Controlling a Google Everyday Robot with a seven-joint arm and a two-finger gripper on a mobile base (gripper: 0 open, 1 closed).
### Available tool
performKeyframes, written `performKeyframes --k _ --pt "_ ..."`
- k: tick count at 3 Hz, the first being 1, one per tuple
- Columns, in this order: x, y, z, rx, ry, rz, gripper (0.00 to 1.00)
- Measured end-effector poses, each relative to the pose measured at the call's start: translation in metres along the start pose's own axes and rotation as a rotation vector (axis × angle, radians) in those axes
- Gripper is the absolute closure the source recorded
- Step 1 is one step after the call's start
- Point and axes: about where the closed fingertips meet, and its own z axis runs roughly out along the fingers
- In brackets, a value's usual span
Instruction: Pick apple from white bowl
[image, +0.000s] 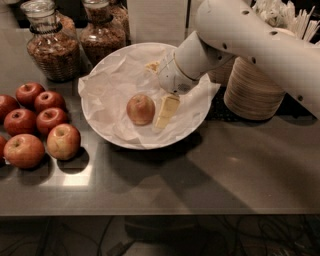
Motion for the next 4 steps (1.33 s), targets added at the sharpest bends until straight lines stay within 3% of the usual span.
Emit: performKeyframes --k 2,4 --pt "-0.009 -0.01 0.004 -0.028 -0.038 0.034 0.0" --pt "-0.053 0.002 -0.023 -0.053 -0.113 0.034 0.0"
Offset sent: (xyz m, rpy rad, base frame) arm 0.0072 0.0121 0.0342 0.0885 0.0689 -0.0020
